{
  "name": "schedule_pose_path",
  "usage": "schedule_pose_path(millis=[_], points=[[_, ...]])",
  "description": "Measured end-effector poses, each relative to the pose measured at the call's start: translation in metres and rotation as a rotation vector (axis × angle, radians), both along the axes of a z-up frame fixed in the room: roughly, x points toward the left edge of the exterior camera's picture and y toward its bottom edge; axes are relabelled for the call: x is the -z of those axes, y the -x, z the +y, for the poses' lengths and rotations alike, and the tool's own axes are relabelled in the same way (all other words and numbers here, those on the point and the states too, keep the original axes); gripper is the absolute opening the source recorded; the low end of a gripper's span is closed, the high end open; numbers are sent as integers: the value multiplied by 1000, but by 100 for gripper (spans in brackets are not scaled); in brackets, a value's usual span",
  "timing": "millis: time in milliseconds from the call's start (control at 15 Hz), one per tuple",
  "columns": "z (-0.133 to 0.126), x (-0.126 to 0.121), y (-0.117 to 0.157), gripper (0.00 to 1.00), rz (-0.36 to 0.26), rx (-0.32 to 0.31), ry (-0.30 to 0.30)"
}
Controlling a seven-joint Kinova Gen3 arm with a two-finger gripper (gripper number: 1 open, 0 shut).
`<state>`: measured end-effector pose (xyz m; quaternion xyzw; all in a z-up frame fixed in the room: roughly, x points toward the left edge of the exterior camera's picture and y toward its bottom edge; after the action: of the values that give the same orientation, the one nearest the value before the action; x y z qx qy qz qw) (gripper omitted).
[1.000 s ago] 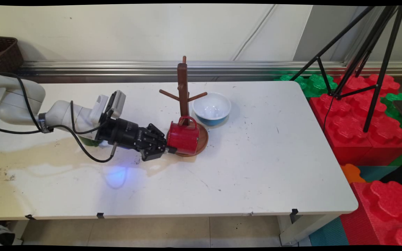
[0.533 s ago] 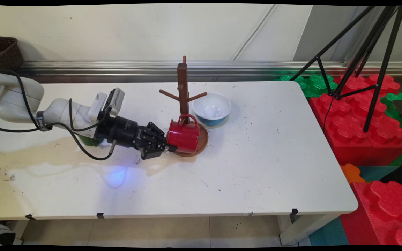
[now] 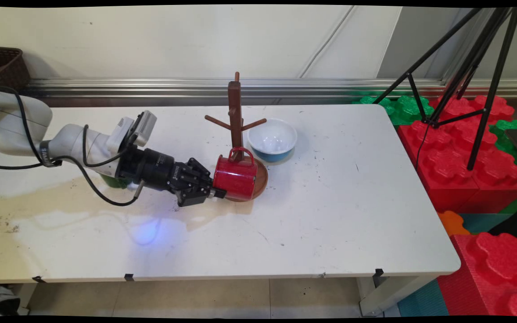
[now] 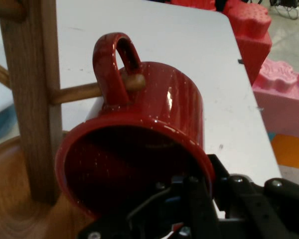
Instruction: Place the picked object on the table
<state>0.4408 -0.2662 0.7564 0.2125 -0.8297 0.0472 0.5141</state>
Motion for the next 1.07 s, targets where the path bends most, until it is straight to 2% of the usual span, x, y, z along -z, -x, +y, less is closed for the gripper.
schedule_pose_path(millis=[1067], points=[[25,-21,11,0,75,50,-67]])
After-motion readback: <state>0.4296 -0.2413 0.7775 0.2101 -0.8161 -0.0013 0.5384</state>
